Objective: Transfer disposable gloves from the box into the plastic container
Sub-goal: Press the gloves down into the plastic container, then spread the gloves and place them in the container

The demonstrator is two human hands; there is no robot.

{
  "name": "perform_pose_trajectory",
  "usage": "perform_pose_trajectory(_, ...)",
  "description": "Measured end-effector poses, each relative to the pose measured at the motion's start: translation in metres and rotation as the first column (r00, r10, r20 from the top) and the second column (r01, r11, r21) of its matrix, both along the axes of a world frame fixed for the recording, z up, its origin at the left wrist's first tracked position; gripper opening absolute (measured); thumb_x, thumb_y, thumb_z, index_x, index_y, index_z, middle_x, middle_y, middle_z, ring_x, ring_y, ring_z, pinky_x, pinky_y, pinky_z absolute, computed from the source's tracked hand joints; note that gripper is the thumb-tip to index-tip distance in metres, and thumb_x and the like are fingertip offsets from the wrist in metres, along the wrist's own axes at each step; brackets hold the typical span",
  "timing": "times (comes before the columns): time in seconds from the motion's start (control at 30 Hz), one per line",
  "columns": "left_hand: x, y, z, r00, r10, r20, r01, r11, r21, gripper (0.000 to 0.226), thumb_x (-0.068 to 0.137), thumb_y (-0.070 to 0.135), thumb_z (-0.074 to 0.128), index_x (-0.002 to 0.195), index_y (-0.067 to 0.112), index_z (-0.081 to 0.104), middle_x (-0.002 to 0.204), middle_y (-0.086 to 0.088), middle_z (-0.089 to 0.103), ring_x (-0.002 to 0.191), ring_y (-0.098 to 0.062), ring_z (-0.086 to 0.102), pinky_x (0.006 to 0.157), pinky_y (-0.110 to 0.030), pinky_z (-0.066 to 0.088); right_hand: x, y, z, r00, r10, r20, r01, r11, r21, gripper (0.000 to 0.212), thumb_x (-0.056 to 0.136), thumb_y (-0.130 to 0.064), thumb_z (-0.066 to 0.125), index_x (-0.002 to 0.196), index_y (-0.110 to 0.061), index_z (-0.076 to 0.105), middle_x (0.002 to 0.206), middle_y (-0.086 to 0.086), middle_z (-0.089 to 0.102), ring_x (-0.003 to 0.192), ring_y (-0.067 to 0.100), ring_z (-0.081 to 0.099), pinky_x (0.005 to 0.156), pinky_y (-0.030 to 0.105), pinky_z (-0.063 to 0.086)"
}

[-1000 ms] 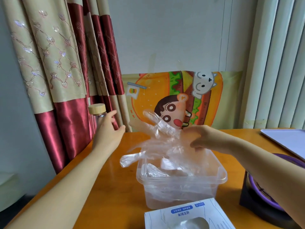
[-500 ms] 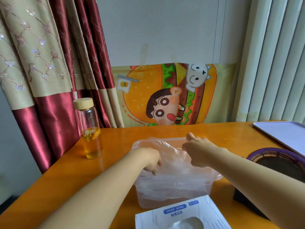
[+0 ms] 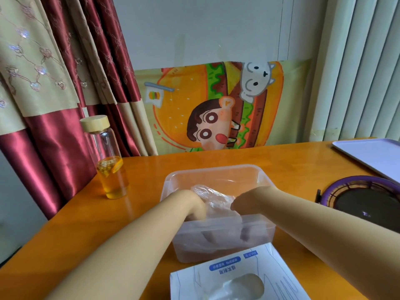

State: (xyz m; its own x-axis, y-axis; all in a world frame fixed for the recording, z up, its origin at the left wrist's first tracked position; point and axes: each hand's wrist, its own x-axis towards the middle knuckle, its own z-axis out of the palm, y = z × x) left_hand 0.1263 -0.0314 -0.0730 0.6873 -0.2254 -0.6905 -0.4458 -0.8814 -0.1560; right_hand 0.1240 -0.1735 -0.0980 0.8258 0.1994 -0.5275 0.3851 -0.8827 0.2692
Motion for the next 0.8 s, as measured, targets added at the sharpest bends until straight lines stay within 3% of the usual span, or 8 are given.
perform_pose_trajectory(0.17, -0.01, 0.004, 0.015, 0.998, -0.028, 0.048, 0.032, 0.997, -0.066, 0.044, 0.094, 0.038, 0.055, 0.125, 0.007, 0.061, 0.113, -0.004, 0.063, 0.093, -0.023, 0.062, 0.084, -0.032, 0.053, -0.018, 0.002, 0.018, 0.998, -0.048, 0.046, 0.04, 0.988, 0.151, 0.039, 0.101, -0.016, 0.039, 0.139, -0.009, 0.046, 0.148, 0.008, 0.039, 0.136, 0.025, 0.035, 0.112, 0.035, 0.028)
perform_pose_trajectory(0.27, -0.017, 0.011, 0.029, 0.991, 0.1, 0.084, -0.073, 0.957, -0.28, 0.036, 0.097, 0.031, 0.051, 0.123, 0.008, 0.061, 0.11, -0.005, 0.066, 0.087, -0.021, 0.067, 0.088, -0.034, 0.055, -0.04, 0.003, 0.045, 0.977, -0.056, 0.205, -0.02, 0.936, 0.351, 0.042, 0.092, -0.03, 0.06, 0.131, -0.017, 0.056, 0.137, 0.001, 0.052, 0.125, 0.019, 0.048, 0.103, 0.028, 0.036)
perform_pose_trajectory(0.37, -0.029, 0.021, 0.043, 0.971, 0.151, 0.186, -0.039, 0.864, -0.502, 0.031, 0.097, 0.028, 0.052, 0.119, 0.009, 0.064, 0.099, -0.003, 0.068, 0.078, -0.015, 0.066, 0.075, -0.027, 0.055, -0.064, 0.005, 0.07, 0.919, -0.069, 0.389, -0.17, 0.82, 0.547, 0.029, 0.089, -0.029, 0.063, 0.116, -0.019, 0.067, 0.117, -0.005, 0.067, 0.097, 0.007, 0.061, 0.087, 0.016, 0.046)
perform_pose_trajectory(0.5, -0.061, 0.044, 0.049, 0.909, 0.234, 0.344, 0.121, 0.641, -0.758, 0.017, 0.095, 0.025, 0.056, 0.105, 0.023, 0.069, 0.086, 0.02, 0.061, 0.074, 0.003, 0.06, 0.064, -0.015, 0.048, -0.116, 0.016, 0.088, 0.892, 0.011, 0.452, -0.318, 0.726, 0.61, 0.016, 0.089, -0.028, 0.063, 0.101, -0.026, 0.073, 0.091, -0.016, 0.067, 0.066, -0.007, 0.054, 0.063, 0.002, 0.043)
perform_pose_trajectory(0.6, -0.098, 0.059, 0.043, 0.897, 0.312, 0.313, 0.193, 0.359, -0.913, 0.017, 0.095, 0.021, 0.058, 0.108, 0.027, 0.066, 0.098, 0.013, 0.065, 0.088, -0.003, 0.063, 0.074, -0.019, 0.054, -0.145, 0.019, 0.065, 0.955, 0.147, 0.257, -0.266, 0.807, 0.527, 0.02, 0.092, -0.028, 0.059, 0.109, -0.029, 0.07, 0.103, -0.015, 0.069, 0.075, -0.006, 0.055, 0.063, 0.002, 0.04)
perform_pose_trajectory(0.67, -0.123, 0.066, 0.031, 0.931, 0.285, 0.23, 0.156, 0.258, -0.954, 0.017, 0.094, 0.019, 0.059, 0.106, 0.03, 0.065, 0.1, 0.014, 0.066, 0.085, 0.002, 0.064, 0.068, -0.013, 0.052, -0.153, 0.018, 0.041, 0.968, 0.183, 0.172, -0.241, 0.873, 0.424, 0.028, 0.094, -0.024, 0.057, 0.12, -0.029, 0.064, 0.115, -0.01, 0.067, 0.091, 0.002, 0.059, 0.068, 0.007, 0.035)
perform_pose_trajectory(0.73, -0.14, 0.07, 0.013, 0.951, 0.233, 0.203, 0.117, 0.334, -0.935, 0.019, 0.093, 0.023, 0.061, 0.107, 0.035, 0.063, 0.103, 0.02, 0.064, 0.085, 0.009, 0.062, 0.071, -0.01, 0.049, -0.153, 0.017, 0.022, 0.971, 0.187, 0.149, -0.23, 0.9, 0.369, 0.034, 0.094, -0.021, 0.057, 0.127, -0.031, 0.06, 0.116, -0.006, 0.063, 0.1, 0.011, 0.058, 0.075, 0.017, 0.035)
perform_pose_trajectory(0.8, -0.147, 0.073, -0.005, 0.969, 0.156, 0.191, 0.085, 0.517, -0.852, 0.032, 0.09, 0.033, 0.064, 0.122, 0.036, 0.058, 0.12, 0.019, 0.059, 0.1, 0.011, 0.056, 0.085, -0.008, 0.043, -0.151, 0.015, 0.013, 0.968, 0.187, 0.165, -0.238, 0.895, 0.379, 0.034, 0.093, -0.022, 0.058, 0.126, -0.034, 0.06, 0.107, -0.007, 0.056, 0.095, 0.011, 0.054, 0.075, 0.02, 0.037)
